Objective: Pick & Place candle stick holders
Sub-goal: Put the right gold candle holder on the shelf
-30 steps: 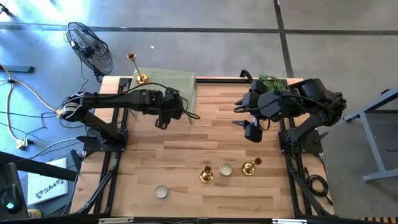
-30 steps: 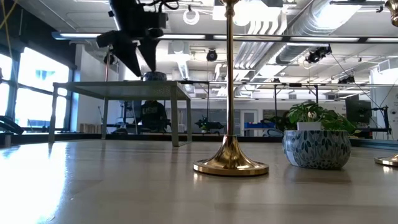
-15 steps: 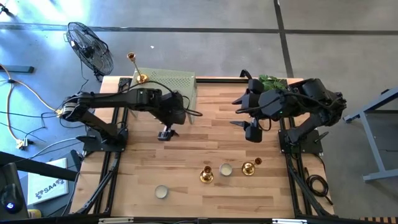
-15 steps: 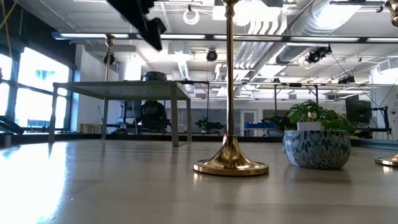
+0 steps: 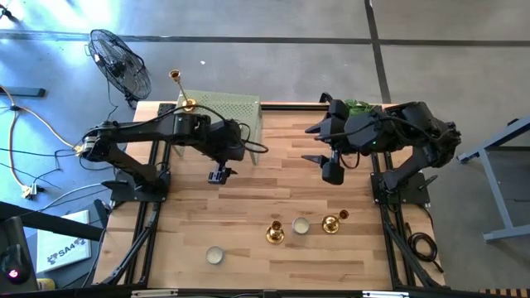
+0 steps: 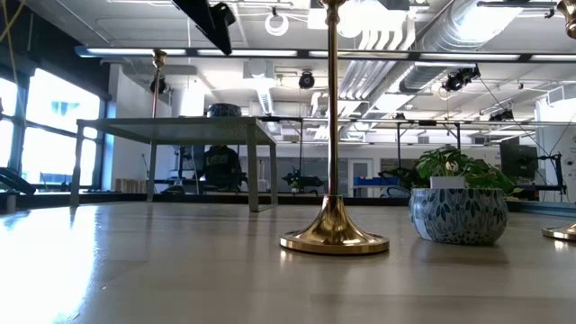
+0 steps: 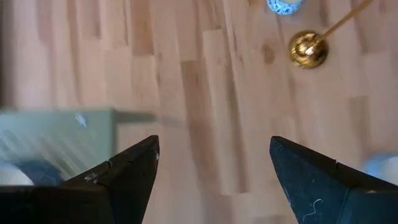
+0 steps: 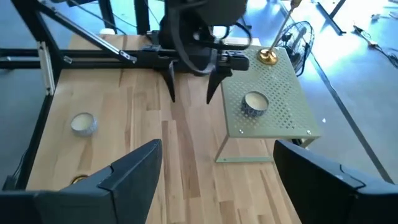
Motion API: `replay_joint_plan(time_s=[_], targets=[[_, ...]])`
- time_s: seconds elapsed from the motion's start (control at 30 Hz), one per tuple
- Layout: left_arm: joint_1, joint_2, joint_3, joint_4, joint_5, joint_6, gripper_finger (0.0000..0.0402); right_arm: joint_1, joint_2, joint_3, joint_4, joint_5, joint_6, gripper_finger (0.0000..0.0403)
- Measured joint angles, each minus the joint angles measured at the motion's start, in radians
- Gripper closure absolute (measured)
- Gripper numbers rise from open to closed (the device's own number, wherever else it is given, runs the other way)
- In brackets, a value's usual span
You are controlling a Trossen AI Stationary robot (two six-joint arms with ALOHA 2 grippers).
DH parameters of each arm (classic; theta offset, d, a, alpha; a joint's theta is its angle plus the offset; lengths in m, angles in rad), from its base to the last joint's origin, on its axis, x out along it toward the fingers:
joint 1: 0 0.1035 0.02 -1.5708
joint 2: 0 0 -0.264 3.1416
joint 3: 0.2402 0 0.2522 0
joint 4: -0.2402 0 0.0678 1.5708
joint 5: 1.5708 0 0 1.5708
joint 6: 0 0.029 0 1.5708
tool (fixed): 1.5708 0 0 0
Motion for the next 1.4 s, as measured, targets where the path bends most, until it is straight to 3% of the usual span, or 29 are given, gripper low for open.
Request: replay_joint_plan(time_s=[0.1, 0.27, 0.3, 0.37, 0.53, 0.63, 0.8, 0.93, 1.17, 1.3, 1.4], targets=[[0.0, 0.0, 0.0, 0.015, 0.121, -0.143, 0.0101, 0.001, 0.0, 0.0, -0.004, -0.001, -0.014, 0.01], [-0.004, -0.046, 0.0, 0.063, 0.614, -0.067, 0.0101, 0.001, -0.027, 0.0, -0.045, -0.004, 0.045, 0.01], [-0.008, -0.064, 0.0, 0.088, 0.671, -0.069, 0.0101, 0.002, -0.04, 0.0, -0.061, -0.004, 0.058, 0.01], [-0.012, -0.109, 0.0, 0.146, 0.687, -0.083, 0.0101, 0.014, -0.076, 0.0, -0.095, -0.003, 0.081, 0.01], [-0.058, -0.272, 0.0, 0.195, 0.438, -0.126, 0.0101, 0.083, -0.182, 0.0, -0.154, 0.021, 0.147, 0.01], [-0.102, -0.384, -0.002, 0.234, 0.289, -0.14, 0.0101, 0.155, -0.247, 0.0, -0.167, 0.107, 0.182, 0.01], [-0.206, -0.51, -0.002, 0.212, -0.064, -0.203, 0.0101, 0.292, -0.32, 0.0, -0.217, 0.29, 0.272, 0.01], [-0.281, -0.562, -0.002, 0.125, -0.2, -0.232, 0.0101, 0.379, -0.391, -0.067, -0.224, 0.382, 0.28, 0.01], [-0.363, -0.651, -0.004, 0.067, -0.232, -0.298, 0.0101, 0.442, -0.705, -0.429, -0.184, 0.449, 0.462, 0.01], [-0.367, -0.691, -0.011, -0.04, -0.349, -0.356, 0.0101, 0.456, -0.885, -0.748, -0.014, 0.445, 0.475, 0.01], [-0.367, -0.727, -0.072, -0.024, -0.374, -0.362, 0.0101, 0.455, -1.037, -0.987, 0.199, 0.411, 0.44, 0.01]])
